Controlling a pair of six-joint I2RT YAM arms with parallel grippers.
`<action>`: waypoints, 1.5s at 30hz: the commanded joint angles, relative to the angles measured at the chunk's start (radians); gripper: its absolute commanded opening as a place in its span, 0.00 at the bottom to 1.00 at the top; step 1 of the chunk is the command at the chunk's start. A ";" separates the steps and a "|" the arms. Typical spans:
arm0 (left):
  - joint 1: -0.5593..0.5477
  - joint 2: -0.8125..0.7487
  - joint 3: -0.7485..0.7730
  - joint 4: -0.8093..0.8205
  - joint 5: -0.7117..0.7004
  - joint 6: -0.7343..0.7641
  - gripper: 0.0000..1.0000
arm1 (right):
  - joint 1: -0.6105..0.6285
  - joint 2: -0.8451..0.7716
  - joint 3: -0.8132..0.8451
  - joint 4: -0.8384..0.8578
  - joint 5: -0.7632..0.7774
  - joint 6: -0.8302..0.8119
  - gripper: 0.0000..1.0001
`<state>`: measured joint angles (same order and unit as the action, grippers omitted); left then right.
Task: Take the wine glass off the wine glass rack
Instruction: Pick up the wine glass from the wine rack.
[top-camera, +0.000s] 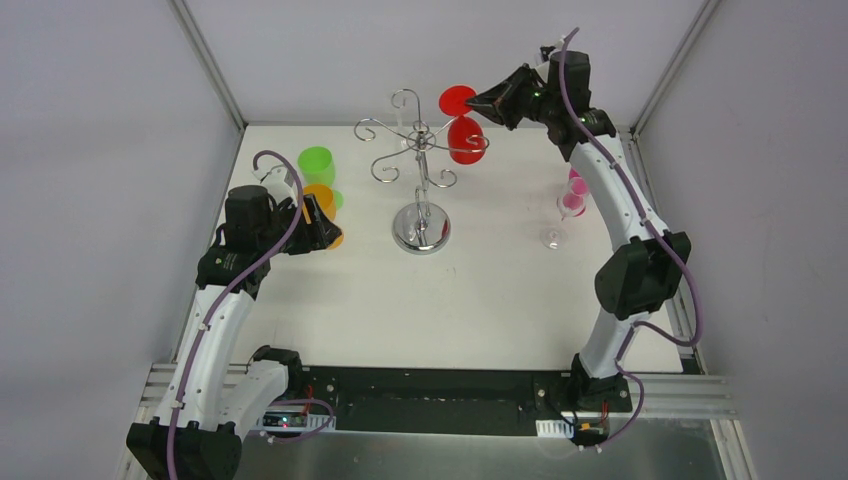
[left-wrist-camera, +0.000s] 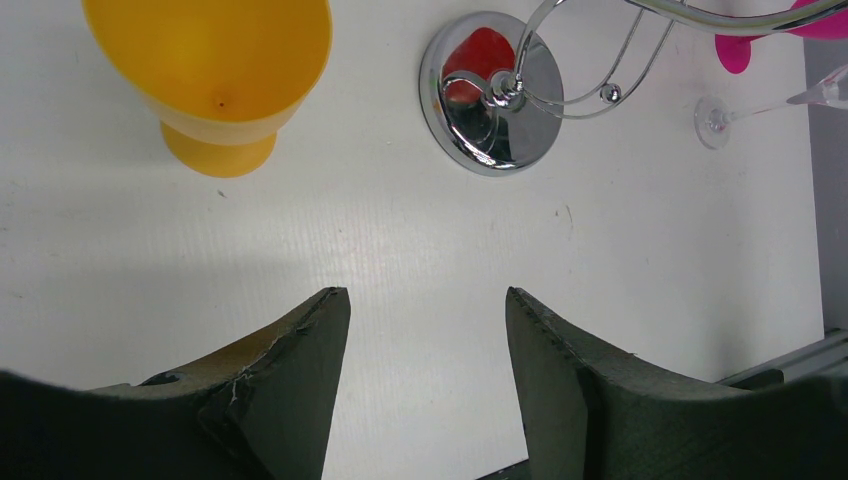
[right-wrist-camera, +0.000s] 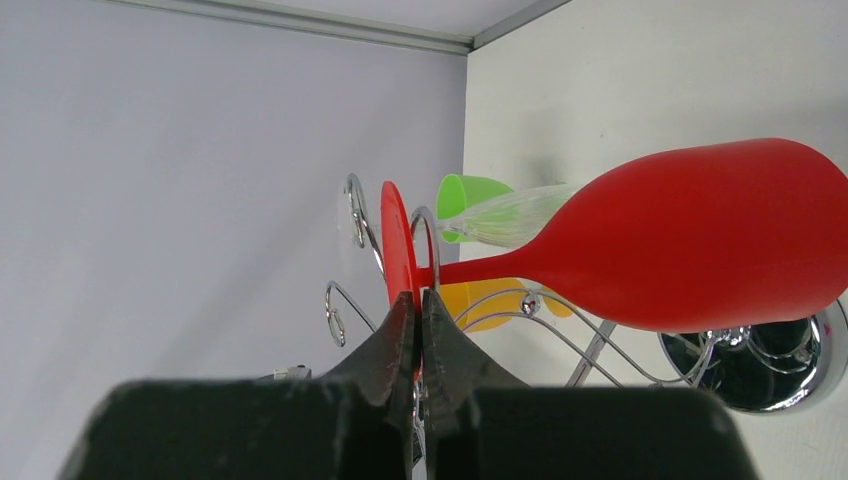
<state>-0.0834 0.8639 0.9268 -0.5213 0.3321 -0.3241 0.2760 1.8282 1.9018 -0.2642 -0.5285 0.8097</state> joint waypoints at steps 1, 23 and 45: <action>0.010 0.000 0.003 0.006 0.008 0.023 0.60 | -0.005 -0.096 -0.022 0.059 -0.040 0.002 0.00; 0.011 0.007 0.004 0.006 0.009 0.022 0.60 | 0.042 -0.082 0.026 0.075 -0.093 0.053 0.00; 0.010 0.006 0.007 0.000 0.003 0.026 0.60 | 0.088 0.044 0.149 0.056 -0.039 0.080 0.00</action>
<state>-0.0834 0.8715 0.9264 -0.5217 0.3321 -0.3237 0.3580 1.8606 1.9827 -0.2371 -0.5800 0.8753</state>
